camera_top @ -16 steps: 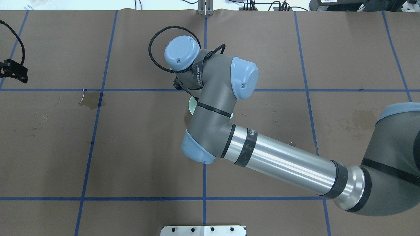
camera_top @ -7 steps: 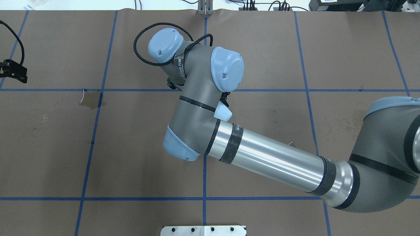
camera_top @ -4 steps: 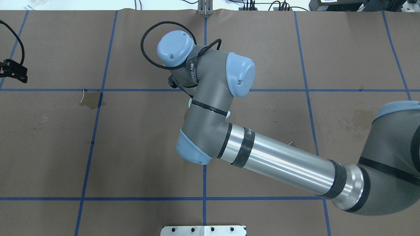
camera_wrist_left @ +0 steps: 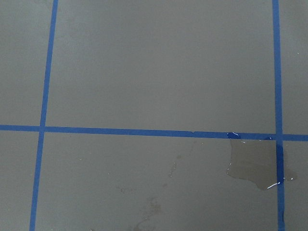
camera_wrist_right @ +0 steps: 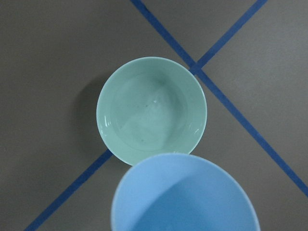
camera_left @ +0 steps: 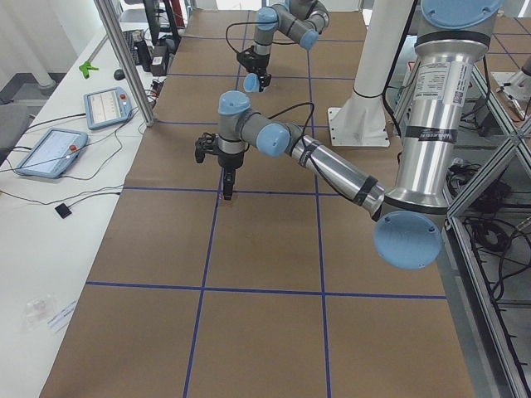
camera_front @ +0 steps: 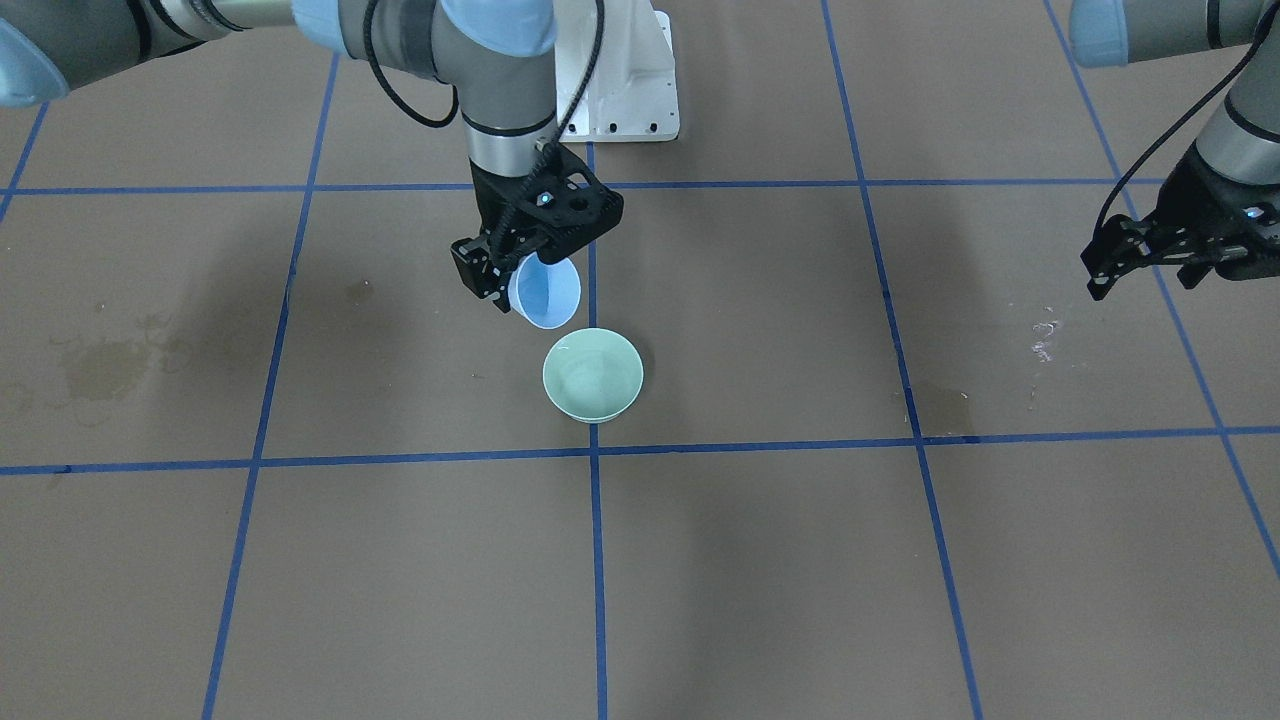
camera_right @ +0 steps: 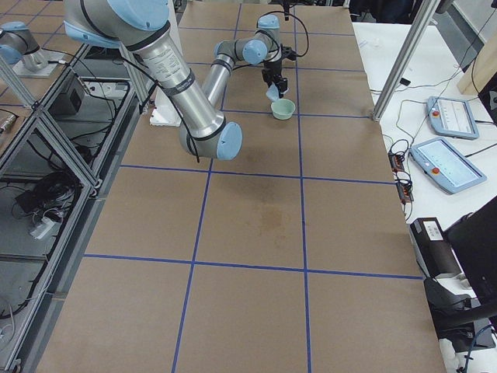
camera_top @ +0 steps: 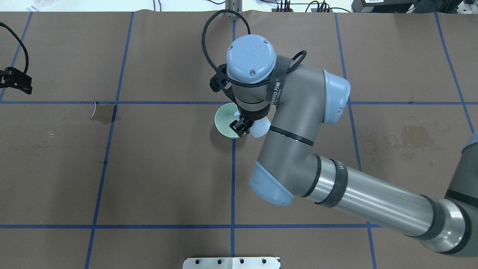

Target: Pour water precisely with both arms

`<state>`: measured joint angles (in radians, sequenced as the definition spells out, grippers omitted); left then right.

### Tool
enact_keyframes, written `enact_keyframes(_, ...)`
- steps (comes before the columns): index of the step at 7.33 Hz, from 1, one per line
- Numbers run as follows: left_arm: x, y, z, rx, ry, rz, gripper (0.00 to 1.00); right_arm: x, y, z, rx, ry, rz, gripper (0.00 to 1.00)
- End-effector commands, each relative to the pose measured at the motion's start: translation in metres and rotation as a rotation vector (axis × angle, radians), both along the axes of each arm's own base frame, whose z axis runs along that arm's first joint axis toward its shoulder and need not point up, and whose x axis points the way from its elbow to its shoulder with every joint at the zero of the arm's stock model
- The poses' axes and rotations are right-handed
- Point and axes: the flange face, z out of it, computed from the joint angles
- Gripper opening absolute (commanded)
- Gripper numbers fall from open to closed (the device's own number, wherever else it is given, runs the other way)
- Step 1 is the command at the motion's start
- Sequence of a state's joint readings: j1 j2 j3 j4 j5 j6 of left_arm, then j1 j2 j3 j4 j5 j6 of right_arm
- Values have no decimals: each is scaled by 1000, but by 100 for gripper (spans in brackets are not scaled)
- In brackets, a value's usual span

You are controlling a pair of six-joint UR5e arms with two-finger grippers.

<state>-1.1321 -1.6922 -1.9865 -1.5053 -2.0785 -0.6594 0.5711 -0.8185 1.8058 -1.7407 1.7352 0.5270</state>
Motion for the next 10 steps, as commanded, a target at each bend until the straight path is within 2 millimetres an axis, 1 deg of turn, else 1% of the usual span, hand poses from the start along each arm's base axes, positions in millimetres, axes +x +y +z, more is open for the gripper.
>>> enact_keyframes(1,0,0,1,-6,0,-5,100,59,10,40,72,-194,262,0)
enact_keyframes(2,0,1,-1,-5,3,-5,100,92,13,51,36,-243,497,0)
enact_keyframes(3,1,4,-3,-15,29,9,100,134,32,77,-5,-261,583,0)
enact_keyframes(4,2,5,-4,-20,41,14,100,178,52,130,-2,-180,673,0)
enact_keyframes(5,2,4,-3,-22,41,14,100,211,64,191,-19,-83,802,0)
enact_keyframes(6,2,5,-3,-22,41,14,100,233,73,240,-35,14,869,0)
enact_keyframes(7,2,5,-4,-21,41,13,100,261,83,283,-28,91,983,0)
enact_keyframes(8,2,5,-2,-24,40,13,100,275,92,304,-54,39,1073,0)
enact_keyframes(9,2,4,-3,-23,41,13,100,294,106,345,-88,2,1126,0)
enact_keyframes(10,2,5,-4,-22,42,12,100,302,107,379,-65,-13,1187,0)
